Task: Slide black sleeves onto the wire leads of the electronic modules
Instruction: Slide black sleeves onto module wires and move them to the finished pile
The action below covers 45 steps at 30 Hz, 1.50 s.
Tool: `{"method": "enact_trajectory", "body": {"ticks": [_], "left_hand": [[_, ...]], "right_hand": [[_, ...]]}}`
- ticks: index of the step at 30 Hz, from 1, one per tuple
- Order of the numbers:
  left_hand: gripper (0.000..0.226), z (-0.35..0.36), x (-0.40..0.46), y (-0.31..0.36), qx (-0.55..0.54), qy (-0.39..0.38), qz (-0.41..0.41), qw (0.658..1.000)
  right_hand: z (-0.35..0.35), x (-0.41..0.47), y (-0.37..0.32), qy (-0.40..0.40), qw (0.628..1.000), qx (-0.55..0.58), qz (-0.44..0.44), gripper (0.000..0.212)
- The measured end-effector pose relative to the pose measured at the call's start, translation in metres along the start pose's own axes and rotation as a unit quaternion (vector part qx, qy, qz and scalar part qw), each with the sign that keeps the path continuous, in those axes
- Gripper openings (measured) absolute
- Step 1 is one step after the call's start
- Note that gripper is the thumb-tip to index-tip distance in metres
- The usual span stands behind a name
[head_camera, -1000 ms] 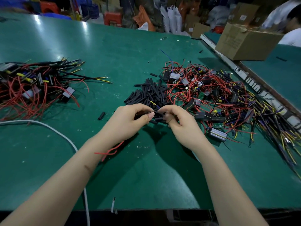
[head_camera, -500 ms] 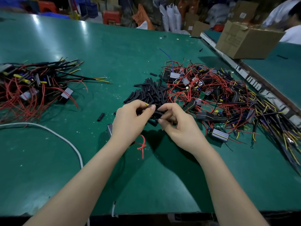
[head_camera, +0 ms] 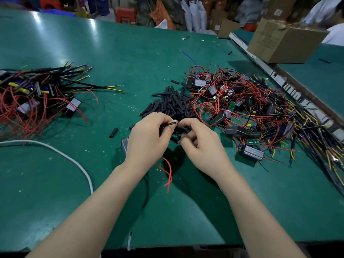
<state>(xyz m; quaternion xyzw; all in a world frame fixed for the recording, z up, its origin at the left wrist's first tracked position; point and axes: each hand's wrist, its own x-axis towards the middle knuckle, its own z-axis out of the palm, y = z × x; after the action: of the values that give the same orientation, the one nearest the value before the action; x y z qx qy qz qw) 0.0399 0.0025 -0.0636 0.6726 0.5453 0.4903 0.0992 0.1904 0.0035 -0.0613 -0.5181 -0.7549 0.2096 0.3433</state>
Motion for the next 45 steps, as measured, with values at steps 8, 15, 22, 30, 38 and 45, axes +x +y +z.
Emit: {"method": "enact_trajectory", "body": {"ticks": [8, 15, 22, 30, 38, 45], "left_hand": [[0.013, -0.008, 0.003, -0.002, -0.047, 0.041, -0.008, 0.998], [0.006, -0.006, 0.003, -0.006, -0.03, -0.046, -0.068, 0.996], [0.003, -0.009, 0.004, -0.006, -0.024, -0.034, -0.016, 0.999], [0.005, -0.011, 0.006, -0.002, -0.004, -0.08, 0.016, 0.997], [0.015, -0.011, 0.0, 0.0, 0.04, -0.074, 0.078, 0.993], [0.003, -0.008, 0.002, -0.001, -0.024, -0.042, 0.016, 0.999]], "right_hand": [[0.0, 0.0, 0.005, -0.037, 0.998, -0.058, -0.011, 0.044], [-0.001, 0.001, 0.012, -0.03, 0.999, 0.032, 0.005, 0.038], [-0.001, 0.001, 0.008, -0.04, 0.997, 0.048, -0.038, 0.036], [0.001, 0.001, 0.009, -0.02, 0.998, -0.022, -0.059, 0.019], [0.002, 0.0, 0.009, -0.003, 0.997, -0.073, -0.04, 0.005], [0.0, -0.001, 0.004, 0.034, 0.998, -0.037, -0.024, 0.014]]}}
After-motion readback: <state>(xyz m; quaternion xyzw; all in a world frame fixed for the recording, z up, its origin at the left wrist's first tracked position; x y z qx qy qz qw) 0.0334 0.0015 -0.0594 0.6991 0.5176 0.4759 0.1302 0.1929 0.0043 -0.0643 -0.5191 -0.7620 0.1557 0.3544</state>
